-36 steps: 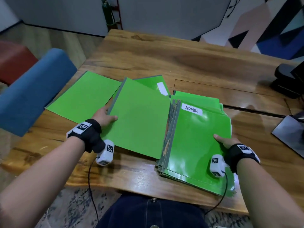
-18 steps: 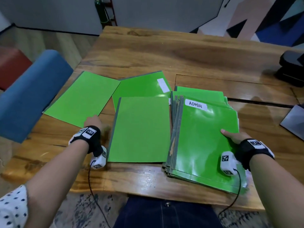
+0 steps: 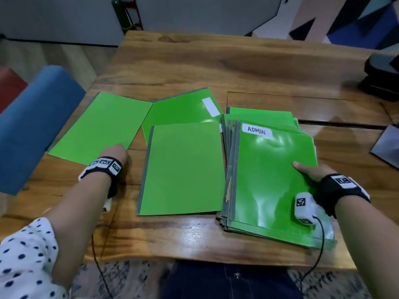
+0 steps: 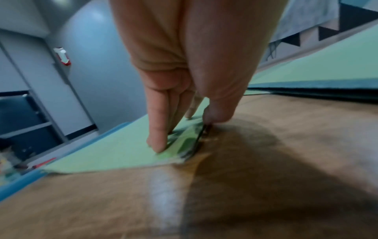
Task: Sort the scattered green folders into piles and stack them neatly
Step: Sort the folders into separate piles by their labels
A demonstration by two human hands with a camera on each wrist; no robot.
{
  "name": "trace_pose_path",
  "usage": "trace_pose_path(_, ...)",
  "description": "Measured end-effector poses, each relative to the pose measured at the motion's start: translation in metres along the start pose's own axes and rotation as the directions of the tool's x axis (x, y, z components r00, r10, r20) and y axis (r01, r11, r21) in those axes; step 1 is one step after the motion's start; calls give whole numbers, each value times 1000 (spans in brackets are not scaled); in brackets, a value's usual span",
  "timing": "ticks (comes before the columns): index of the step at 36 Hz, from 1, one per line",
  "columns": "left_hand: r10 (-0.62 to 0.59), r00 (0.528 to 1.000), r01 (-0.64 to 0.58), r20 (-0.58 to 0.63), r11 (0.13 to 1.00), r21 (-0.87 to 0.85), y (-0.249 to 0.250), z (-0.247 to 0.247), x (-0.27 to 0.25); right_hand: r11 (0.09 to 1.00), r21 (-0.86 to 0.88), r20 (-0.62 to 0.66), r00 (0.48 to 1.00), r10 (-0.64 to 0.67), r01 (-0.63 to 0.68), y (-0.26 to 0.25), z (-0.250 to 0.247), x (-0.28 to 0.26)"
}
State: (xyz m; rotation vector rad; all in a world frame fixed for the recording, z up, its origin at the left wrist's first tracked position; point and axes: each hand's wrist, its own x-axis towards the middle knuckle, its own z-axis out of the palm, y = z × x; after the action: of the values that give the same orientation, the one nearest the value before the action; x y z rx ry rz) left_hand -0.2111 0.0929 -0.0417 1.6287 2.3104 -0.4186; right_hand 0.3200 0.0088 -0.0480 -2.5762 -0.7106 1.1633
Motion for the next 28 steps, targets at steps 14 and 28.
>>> trace_pose_path(14,317,919,-243,-236,924,295,66,-81,-57,996,78,2,999,32,-32,2,3,-3)
trace_pose_path(28,-169,981,191,96,927,-321,17,-41,-24,1000,6,22,1000,-4,4,2,-1,1)
